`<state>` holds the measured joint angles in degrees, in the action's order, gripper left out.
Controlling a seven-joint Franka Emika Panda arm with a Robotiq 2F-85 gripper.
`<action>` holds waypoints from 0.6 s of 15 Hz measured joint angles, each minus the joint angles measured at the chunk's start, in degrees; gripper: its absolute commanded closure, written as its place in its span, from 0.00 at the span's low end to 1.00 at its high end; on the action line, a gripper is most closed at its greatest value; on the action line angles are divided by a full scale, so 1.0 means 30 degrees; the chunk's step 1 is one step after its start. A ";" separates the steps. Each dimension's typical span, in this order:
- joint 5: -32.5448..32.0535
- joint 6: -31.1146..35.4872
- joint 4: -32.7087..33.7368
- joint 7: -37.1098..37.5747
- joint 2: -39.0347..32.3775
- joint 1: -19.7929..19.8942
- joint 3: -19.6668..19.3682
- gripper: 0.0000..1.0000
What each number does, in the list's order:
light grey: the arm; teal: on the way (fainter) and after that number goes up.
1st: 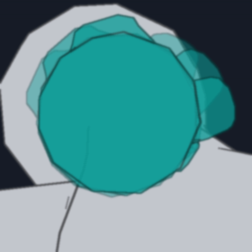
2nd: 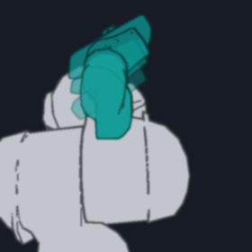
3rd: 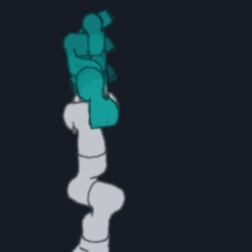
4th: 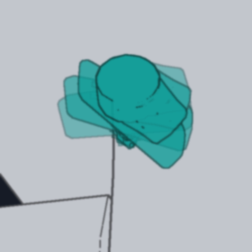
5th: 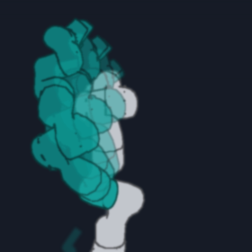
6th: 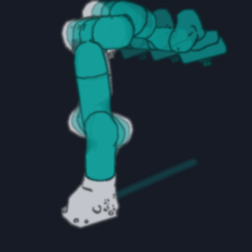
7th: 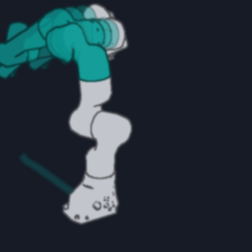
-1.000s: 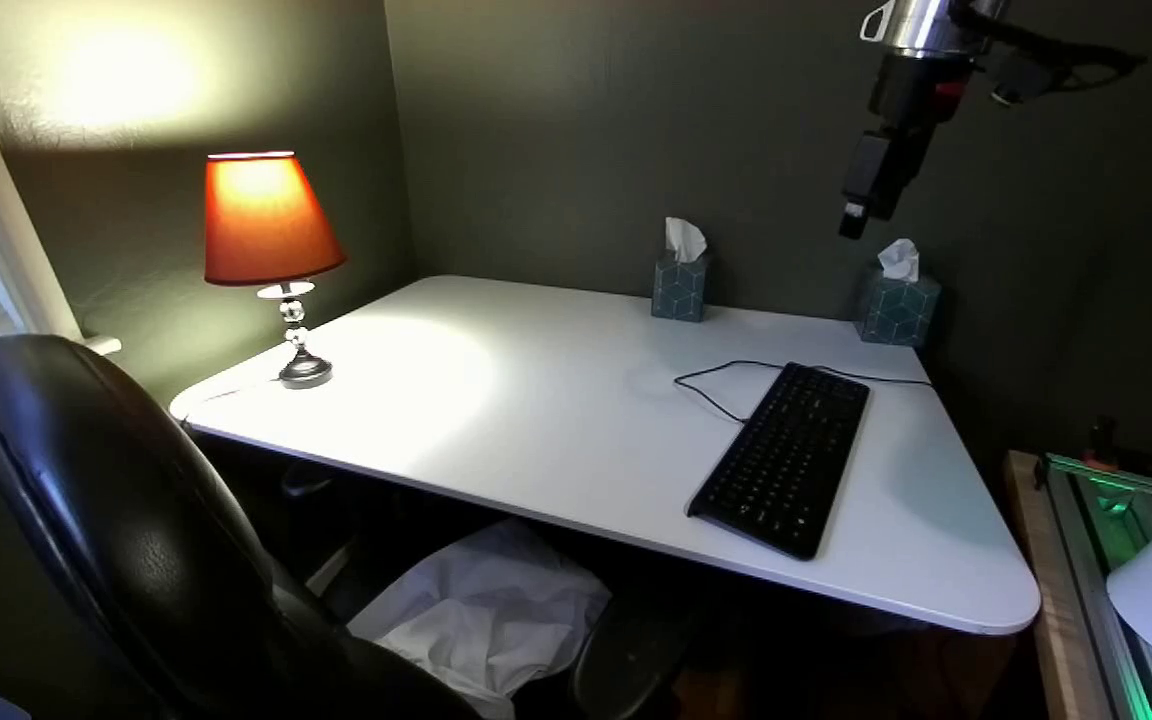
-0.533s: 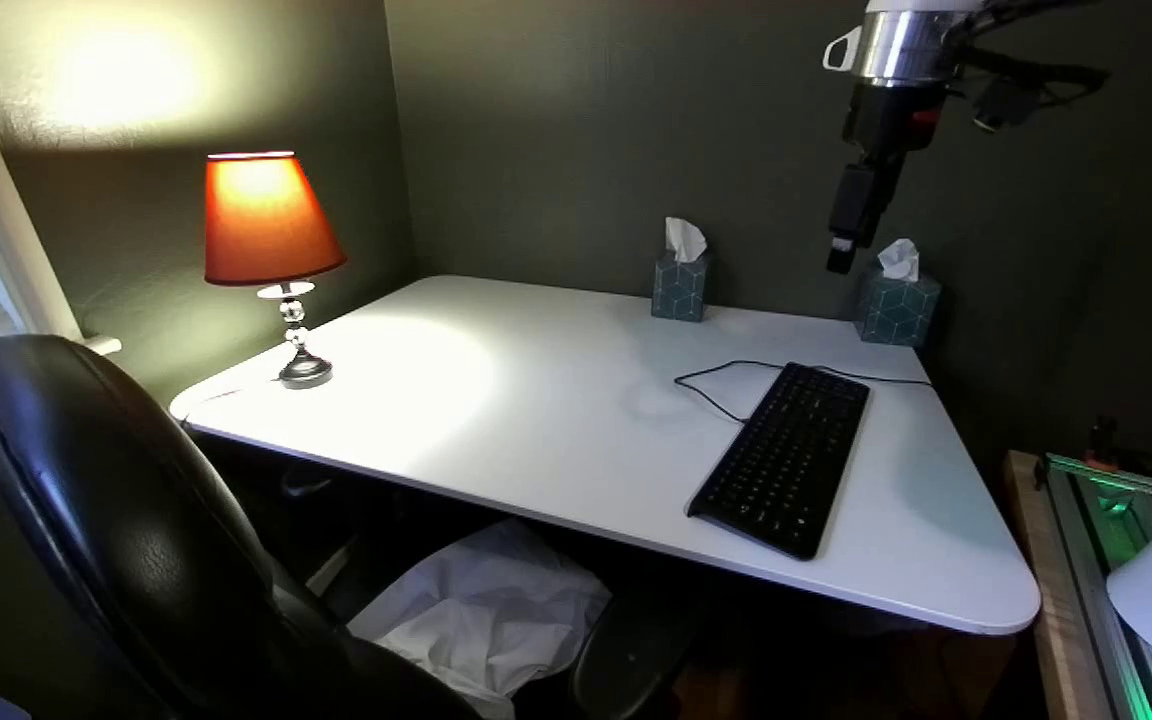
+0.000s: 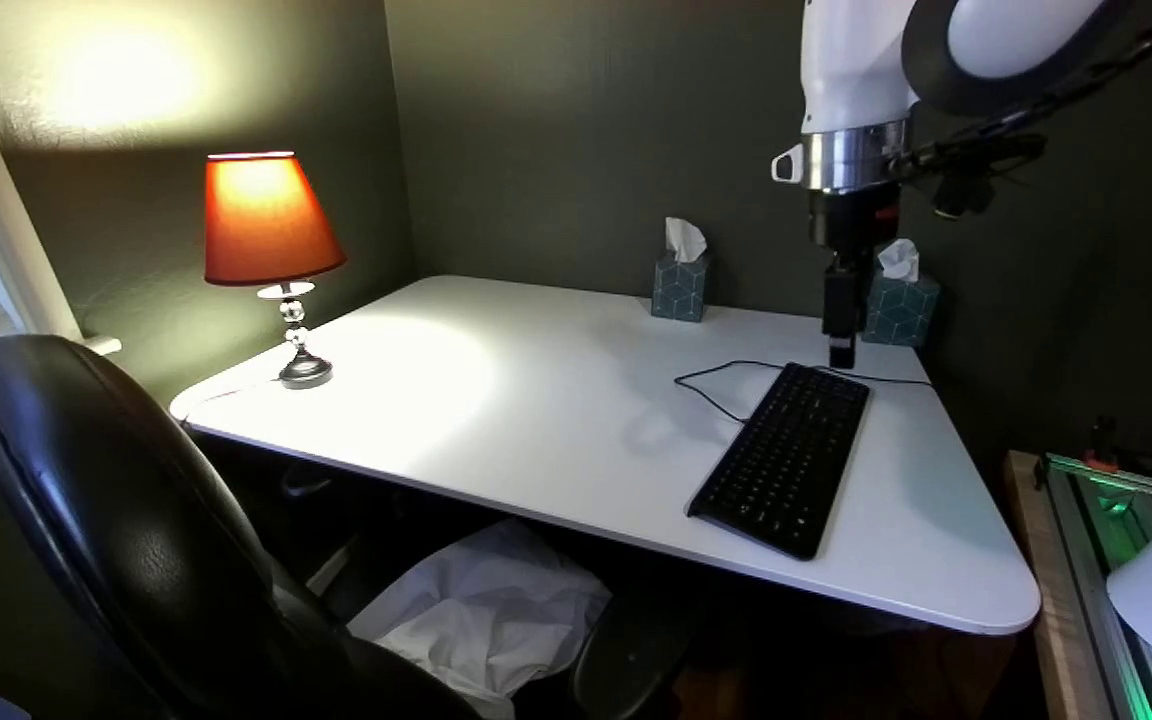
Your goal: Press a button on the keyboard
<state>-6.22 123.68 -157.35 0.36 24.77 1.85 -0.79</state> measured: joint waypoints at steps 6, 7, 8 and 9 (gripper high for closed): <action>0.0375 0.0004 0.1397 -0.0807 -0.3708 -0.0611 0.0028 0.74; 0.0378 0.0004 0.1720 -0.0919 -0.4318 -0.0651 0.0035 0.81; 0.0378 0.0004 0.2043 -0.1006 -0.4912 -0.0666 0.0051 0.89; 0.0371 0.0003 0.2371 -0.1064 -0.5497 -0.0669 0.0075 0.96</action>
<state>-5.11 123.69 -150.23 -2.83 8.28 -0.16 -0.56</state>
